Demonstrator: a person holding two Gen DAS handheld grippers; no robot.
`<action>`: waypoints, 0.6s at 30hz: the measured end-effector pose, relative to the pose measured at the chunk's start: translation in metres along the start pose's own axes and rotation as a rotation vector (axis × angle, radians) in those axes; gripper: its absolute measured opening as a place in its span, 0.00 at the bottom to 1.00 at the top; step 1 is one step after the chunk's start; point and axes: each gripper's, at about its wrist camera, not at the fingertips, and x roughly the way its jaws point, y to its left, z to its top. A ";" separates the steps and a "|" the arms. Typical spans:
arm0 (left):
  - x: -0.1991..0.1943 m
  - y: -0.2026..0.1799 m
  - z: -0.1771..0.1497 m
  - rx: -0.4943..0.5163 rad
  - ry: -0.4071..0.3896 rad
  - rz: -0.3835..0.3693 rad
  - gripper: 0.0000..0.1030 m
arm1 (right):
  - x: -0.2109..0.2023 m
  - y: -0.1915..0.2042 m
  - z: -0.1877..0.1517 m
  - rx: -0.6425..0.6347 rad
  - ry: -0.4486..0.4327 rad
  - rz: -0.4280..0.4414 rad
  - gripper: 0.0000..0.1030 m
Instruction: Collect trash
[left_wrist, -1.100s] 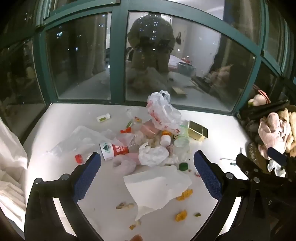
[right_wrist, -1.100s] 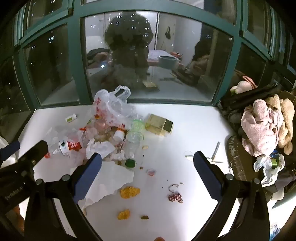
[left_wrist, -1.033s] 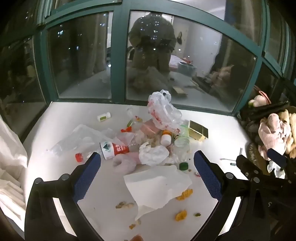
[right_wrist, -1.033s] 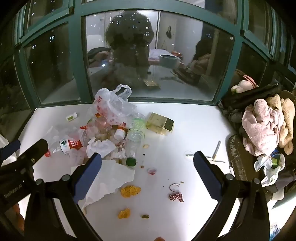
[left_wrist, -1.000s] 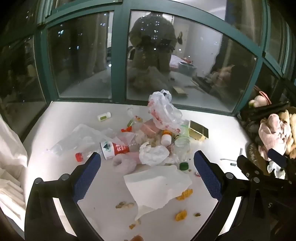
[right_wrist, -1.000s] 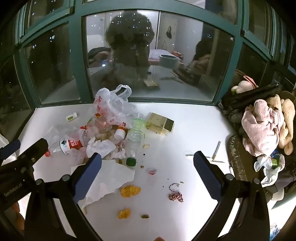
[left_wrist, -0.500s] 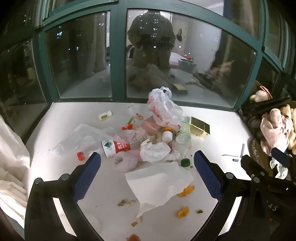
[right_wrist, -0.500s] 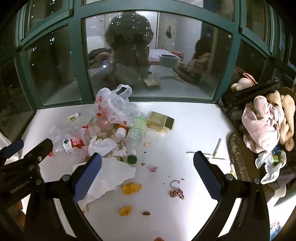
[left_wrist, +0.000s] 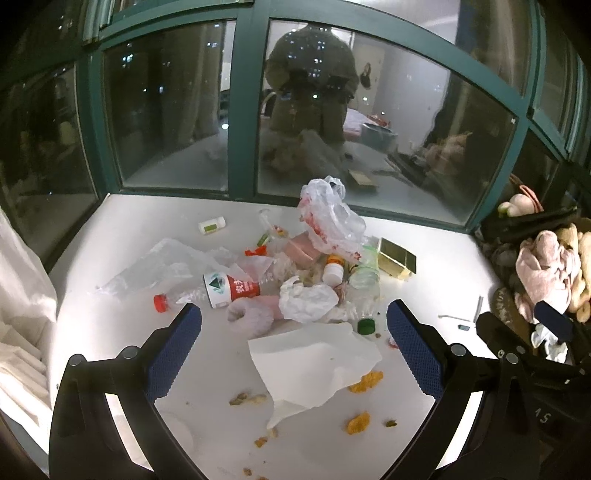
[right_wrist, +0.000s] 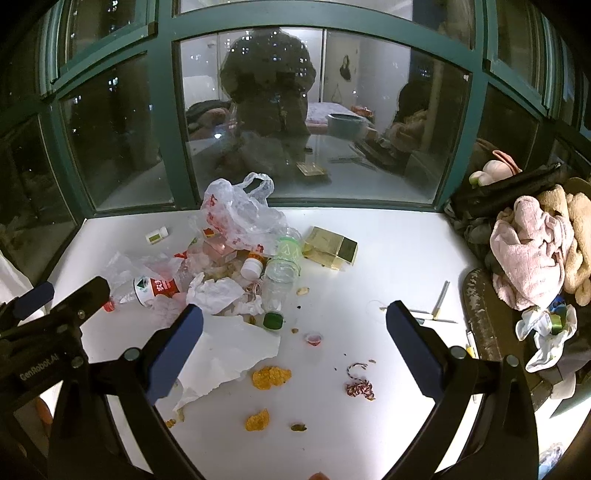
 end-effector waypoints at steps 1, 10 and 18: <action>0.000 0.000 -0.001 -0.003 0.000 -0.009 0.95 | -0.001 0.001 0.000 0.001 -0.008 0.000 0.94; -0.012 0.009 -0.001 -0.049 -0.049 0.005 0.95 | -0.008 -0.004 0.004 0.047 -0.064 0.005 0.94; -0.013 0.021 -0.001 -0.120 -0.066 -0.077 0.95 | -0.011 -0.005 0.004 0.054 -0.076 -0.009 0.94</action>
